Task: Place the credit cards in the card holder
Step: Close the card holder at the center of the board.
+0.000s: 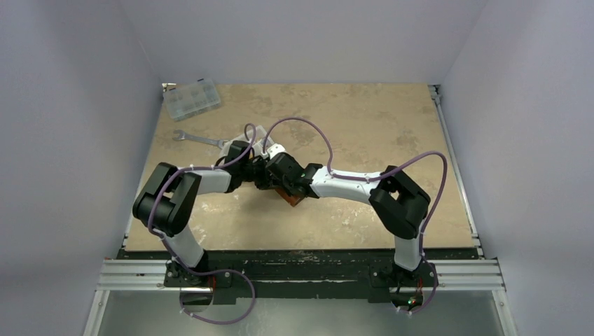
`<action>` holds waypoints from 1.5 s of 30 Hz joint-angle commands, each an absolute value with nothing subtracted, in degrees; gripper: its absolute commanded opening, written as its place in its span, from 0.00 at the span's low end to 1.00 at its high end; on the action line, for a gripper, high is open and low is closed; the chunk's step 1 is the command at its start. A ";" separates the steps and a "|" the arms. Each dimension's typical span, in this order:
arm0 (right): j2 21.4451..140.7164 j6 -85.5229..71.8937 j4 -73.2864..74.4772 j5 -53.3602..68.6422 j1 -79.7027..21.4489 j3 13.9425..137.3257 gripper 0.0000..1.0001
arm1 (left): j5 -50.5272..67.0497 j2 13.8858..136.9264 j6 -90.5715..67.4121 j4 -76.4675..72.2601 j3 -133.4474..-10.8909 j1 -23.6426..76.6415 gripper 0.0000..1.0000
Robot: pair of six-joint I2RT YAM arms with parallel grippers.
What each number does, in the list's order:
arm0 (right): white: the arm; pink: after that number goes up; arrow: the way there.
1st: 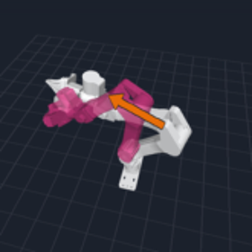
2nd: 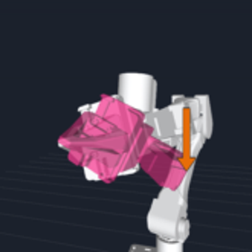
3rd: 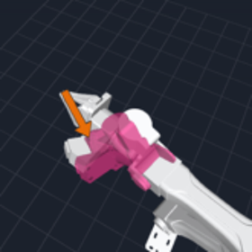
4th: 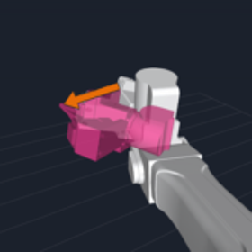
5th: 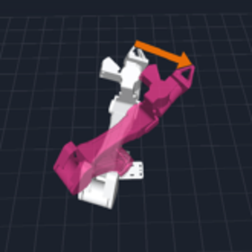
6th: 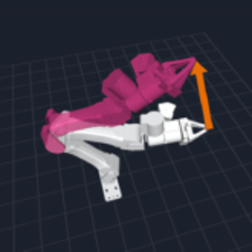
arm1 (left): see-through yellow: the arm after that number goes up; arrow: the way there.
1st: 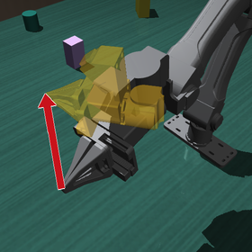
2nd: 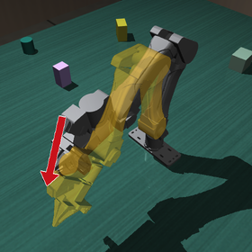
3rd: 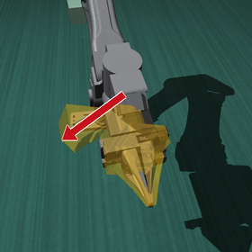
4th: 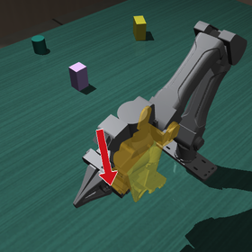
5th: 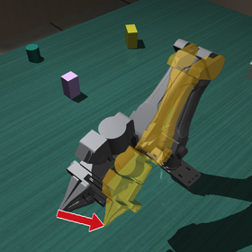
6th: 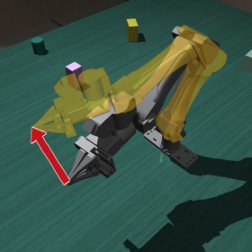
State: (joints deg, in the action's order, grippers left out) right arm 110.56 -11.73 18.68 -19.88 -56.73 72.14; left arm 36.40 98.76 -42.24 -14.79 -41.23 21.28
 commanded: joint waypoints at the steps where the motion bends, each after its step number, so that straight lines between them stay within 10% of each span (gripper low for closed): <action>1: 123.79 -17.00 29.66 2.01 -61.17 66.66 0.00 | 29.85 96.57 -37.43 -6.03 -40.44 20.11 0.00; 14: 126.52 -16.90 34.01 2.20 -61.26 70.71 0.00 | 35.30 79.59 -37.45 9.51 -38.67 19.42 0.20; 26: 123.66 -16.63 33.46 -3.76 -61.34 71.13 0.00 | 19.90 75.66 -36.99 14.61 -34.85 9.57 0.00; 45: 134.33 -10.02 44.80 -4.20 -71.37 82.20 0.00 | 26.61 76.94 -38.96 10.40 -36.09 -3.60 0.07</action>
State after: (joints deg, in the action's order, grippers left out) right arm 122.85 -7.16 28.25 -34.24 -67.13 87.81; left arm 24.43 78.96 -40.27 10.90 -34.54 -3.33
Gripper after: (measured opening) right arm 0.020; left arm 0.066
